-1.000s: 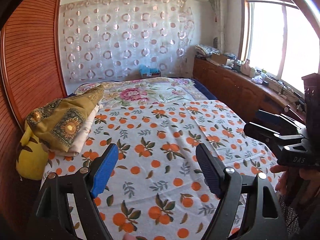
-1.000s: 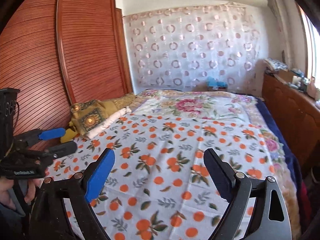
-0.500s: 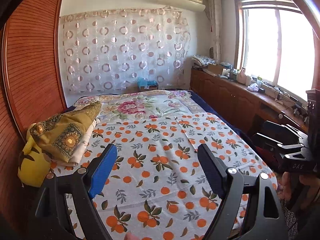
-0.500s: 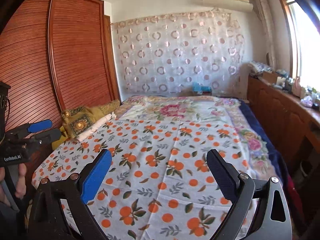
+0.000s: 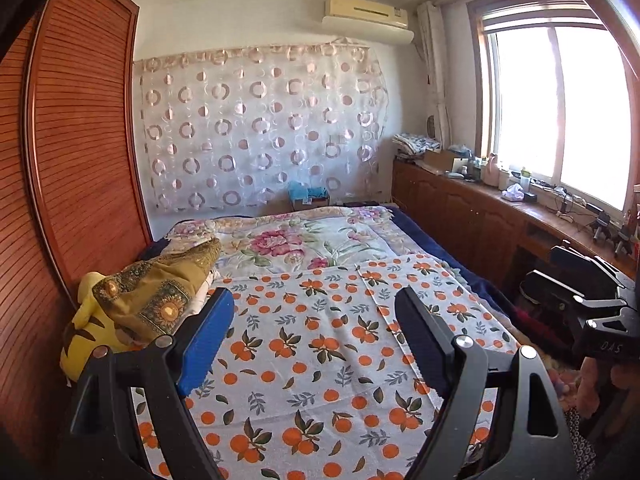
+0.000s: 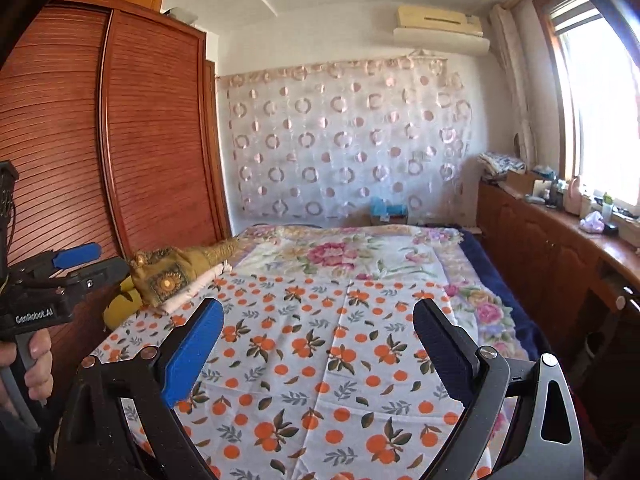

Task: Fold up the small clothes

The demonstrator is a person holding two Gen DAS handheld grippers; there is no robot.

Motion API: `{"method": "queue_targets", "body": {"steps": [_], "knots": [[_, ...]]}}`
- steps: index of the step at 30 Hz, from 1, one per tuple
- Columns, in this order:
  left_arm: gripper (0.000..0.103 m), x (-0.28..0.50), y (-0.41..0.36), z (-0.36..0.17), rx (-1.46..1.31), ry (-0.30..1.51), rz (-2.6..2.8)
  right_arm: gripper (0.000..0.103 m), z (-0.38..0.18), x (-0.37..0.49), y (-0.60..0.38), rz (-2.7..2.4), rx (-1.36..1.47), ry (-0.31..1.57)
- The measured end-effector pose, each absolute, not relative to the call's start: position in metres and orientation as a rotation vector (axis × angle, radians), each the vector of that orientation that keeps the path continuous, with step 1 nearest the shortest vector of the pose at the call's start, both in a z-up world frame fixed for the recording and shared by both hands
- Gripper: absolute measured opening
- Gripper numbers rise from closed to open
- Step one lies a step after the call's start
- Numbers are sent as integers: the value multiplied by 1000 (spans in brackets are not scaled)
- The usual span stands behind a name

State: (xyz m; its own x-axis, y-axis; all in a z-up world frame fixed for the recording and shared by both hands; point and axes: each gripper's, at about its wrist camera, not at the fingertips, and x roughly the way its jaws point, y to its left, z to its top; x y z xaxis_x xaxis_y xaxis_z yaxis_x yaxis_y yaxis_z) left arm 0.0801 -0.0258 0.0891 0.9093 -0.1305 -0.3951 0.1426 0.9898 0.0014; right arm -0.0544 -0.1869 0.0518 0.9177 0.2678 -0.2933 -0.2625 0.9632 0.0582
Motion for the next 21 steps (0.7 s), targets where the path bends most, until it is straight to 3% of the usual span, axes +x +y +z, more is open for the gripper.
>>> {"method": "queue_targets", "body": {"steps": [21], "knots": [[83,71,-16,84,9,385,-70,96,45,-52,-188,236,22,286]]}}
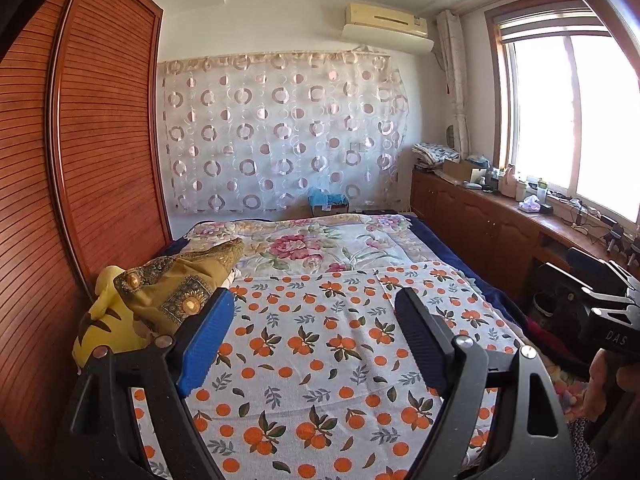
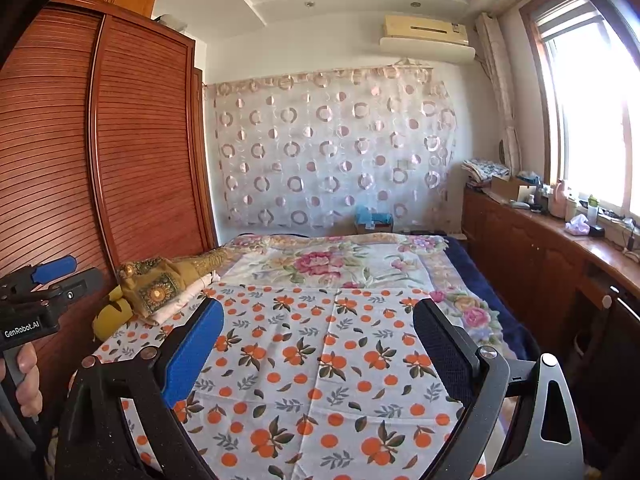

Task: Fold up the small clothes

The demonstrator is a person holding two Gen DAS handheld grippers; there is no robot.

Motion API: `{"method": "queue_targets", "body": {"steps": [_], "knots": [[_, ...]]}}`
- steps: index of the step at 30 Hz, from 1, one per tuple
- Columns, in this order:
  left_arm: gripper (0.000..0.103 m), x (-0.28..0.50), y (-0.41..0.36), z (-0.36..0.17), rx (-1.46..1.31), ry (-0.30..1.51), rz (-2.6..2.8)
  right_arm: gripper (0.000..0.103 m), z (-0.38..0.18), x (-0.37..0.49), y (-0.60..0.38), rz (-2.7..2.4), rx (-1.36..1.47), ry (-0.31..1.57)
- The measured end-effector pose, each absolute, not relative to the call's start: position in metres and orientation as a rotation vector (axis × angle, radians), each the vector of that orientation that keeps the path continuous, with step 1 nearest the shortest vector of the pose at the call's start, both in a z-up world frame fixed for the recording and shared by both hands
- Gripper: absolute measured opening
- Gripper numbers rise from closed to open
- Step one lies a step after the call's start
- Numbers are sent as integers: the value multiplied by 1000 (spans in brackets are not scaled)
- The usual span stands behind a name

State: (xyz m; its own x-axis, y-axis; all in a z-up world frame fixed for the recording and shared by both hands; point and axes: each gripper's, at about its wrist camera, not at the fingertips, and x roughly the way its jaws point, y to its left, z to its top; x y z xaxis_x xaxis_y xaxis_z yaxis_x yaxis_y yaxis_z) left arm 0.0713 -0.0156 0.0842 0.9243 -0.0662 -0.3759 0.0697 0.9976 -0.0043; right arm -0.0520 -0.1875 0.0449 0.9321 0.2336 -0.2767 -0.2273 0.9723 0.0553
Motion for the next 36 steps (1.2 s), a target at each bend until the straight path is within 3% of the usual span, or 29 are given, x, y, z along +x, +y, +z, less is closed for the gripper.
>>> {"method": "queue_targets", "body": {"steps": [36], "knots": [[83,71,-9,76,5,379,-54,96,43,-49,-202,251,5,277]]}}
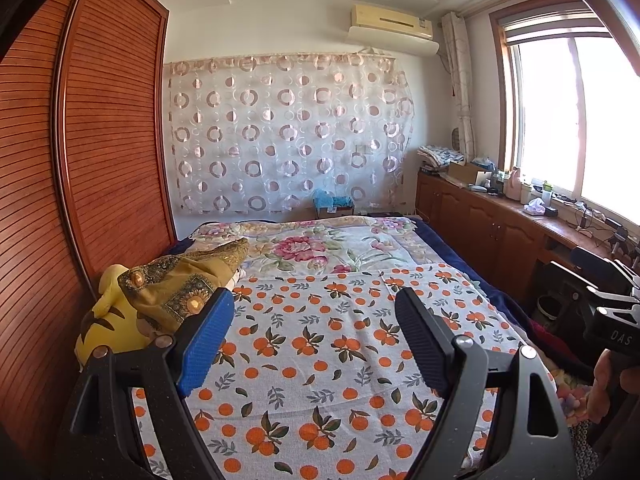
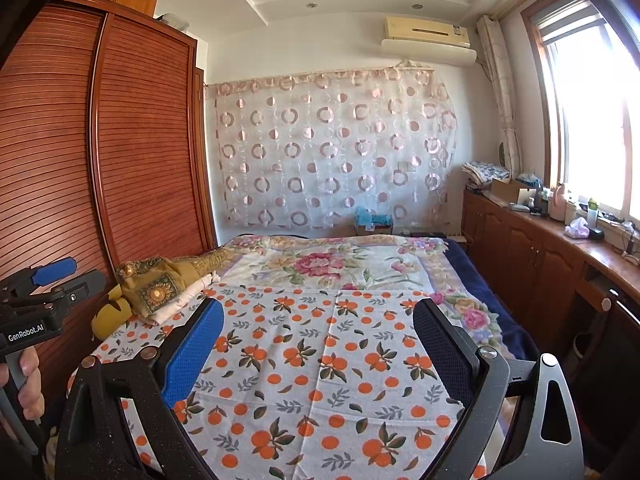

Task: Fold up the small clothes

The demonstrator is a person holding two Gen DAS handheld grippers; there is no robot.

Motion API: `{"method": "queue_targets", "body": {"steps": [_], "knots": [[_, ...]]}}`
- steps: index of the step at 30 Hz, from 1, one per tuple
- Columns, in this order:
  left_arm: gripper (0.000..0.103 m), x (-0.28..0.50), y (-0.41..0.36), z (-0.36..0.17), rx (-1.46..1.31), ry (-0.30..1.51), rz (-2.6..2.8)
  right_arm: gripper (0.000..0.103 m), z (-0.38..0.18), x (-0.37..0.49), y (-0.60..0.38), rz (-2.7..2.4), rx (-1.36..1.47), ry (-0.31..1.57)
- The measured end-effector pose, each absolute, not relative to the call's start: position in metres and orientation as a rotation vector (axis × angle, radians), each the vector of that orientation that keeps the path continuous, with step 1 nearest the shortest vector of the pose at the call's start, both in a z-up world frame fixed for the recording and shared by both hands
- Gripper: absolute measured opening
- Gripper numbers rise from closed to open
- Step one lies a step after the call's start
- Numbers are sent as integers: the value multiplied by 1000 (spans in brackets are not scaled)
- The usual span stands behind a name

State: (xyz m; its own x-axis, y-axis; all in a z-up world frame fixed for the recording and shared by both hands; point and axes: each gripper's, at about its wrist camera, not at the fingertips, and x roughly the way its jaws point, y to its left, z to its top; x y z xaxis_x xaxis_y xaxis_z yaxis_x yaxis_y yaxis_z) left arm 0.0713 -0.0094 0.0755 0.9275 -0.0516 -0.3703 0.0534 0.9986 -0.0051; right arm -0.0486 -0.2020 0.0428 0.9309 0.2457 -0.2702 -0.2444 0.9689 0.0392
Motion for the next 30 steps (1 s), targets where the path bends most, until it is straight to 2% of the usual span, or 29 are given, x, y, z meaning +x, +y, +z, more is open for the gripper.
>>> {"method": "queue_targets", "body": {"steps": [30], "knots": [[83,71,-9,75,5,376,-53,96,41,-50,-206,253,4,272]]}}
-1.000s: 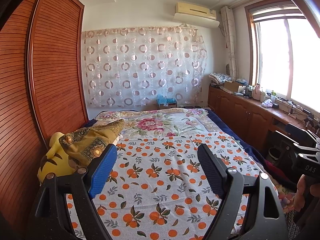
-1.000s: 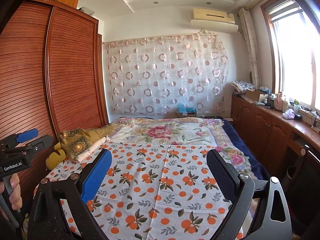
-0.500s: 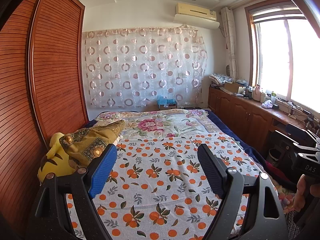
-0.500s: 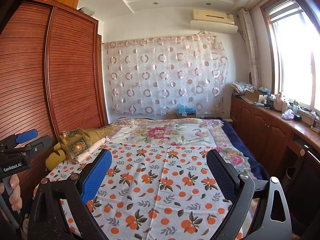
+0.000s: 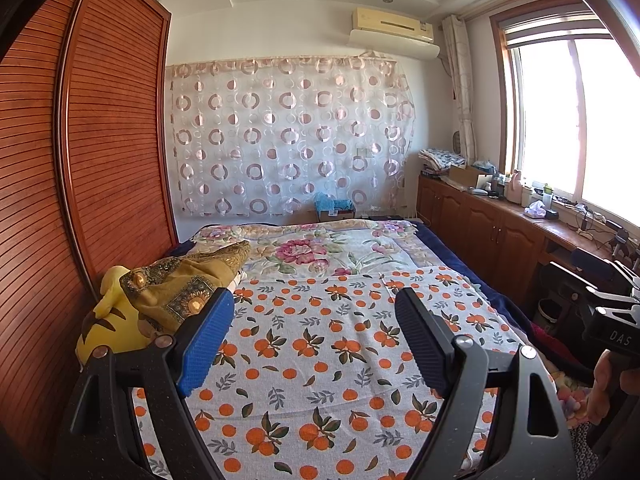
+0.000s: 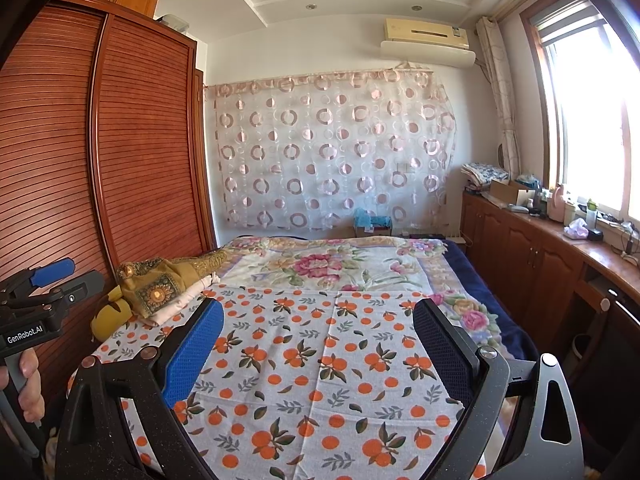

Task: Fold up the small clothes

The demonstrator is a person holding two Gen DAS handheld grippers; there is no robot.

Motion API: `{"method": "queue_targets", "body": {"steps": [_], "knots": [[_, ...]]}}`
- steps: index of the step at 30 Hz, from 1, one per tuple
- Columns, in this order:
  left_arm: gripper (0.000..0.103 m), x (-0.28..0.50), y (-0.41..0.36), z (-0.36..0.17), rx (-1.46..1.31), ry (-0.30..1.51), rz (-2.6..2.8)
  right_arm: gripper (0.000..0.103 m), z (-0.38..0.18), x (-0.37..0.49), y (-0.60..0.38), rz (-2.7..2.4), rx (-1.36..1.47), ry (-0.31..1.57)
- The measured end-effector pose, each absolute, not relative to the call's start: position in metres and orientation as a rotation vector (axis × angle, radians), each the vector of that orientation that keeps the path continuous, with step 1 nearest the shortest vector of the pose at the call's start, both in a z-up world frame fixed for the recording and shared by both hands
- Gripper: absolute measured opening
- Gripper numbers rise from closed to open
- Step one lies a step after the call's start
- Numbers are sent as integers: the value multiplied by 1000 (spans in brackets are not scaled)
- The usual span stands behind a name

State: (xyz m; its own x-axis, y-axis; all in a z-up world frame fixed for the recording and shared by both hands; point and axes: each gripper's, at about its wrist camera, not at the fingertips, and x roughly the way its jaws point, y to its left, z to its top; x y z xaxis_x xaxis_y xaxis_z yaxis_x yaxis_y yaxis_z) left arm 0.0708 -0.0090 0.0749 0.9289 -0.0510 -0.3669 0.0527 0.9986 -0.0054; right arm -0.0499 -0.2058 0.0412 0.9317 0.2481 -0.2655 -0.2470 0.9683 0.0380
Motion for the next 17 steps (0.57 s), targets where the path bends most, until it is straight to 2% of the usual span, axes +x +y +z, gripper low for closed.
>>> {"method": "queue_targets", "body": {"steps": [17], "knots": [[83,70,-9,74,4,375,-52,96,42,-50,-206,252,7,273]]}}
